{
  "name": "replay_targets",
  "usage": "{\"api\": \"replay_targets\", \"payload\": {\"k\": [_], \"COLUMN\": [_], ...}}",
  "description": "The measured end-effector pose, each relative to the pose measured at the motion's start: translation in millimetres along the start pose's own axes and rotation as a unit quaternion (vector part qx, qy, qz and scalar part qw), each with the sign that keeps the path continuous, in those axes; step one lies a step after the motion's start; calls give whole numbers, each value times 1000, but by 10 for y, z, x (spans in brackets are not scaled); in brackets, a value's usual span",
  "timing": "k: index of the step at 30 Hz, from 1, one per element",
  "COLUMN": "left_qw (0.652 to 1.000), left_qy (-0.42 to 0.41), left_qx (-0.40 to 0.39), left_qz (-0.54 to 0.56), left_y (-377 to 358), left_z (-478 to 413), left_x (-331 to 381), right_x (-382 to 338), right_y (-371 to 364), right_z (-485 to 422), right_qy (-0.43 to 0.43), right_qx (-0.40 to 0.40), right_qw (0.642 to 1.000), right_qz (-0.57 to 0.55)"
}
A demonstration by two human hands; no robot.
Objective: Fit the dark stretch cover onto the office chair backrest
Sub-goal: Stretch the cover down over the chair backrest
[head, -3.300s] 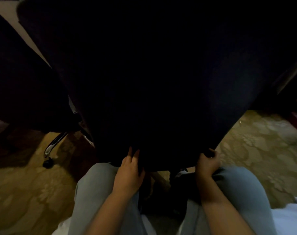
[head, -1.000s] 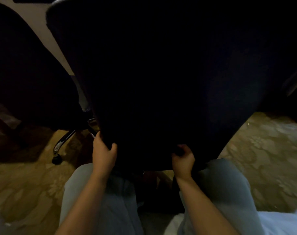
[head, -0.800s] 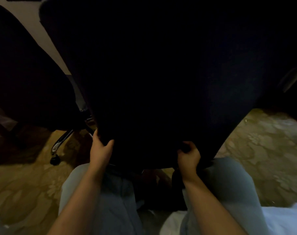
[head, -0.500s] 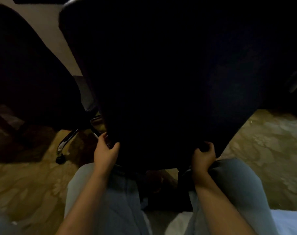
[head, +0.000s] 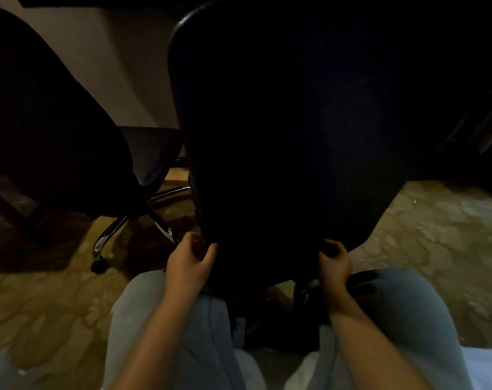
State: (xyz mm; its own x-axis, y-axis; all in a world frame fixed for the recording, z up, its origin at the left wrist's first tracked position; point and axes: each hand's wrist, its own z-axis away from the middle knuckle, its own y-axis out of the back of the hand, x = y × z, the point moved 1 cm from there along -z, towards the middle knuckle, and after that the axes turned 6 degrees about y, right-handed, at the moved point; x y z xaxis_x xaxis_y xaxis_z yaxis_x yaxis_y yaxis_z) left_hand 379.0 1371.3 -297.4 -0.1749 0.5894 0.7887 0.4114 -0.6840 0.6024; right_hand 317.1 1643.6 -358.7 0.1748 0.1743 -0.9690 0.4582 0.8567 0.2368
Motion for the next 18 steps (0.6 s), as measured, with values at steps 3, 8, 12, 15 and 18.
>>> {"api": "replay_targets", "payload": {"k": [3, 8, 12, 15, 18], "left_qw": [1000, 999, 999, 998, 998], "left_qy": [5, 0, 0, 7, 9], "left_qx": [-20, -41, -40, -46, -54], "left_qz": [3, 19, 28, 35, 42], "left_y": [-71, -159, -205, -185, -150], "left_z": [39, 129, 170, 169, 199], "left_x": [17, 97, 125, 116, 96], "right_x": [13, -84, -74, -127, -158], "right_y": [4, -144, -183, -124, -24], "right_z": [-122, 148, 307, 316, 254], "right_qy": [-29, 3, -1, 6, 9], "right_qx": [25, -13, -107, -187, -180], "right_qw": [999, 999, 993, 981, 982], "right_qz": [-5, -35, -52, -45, -50]}}
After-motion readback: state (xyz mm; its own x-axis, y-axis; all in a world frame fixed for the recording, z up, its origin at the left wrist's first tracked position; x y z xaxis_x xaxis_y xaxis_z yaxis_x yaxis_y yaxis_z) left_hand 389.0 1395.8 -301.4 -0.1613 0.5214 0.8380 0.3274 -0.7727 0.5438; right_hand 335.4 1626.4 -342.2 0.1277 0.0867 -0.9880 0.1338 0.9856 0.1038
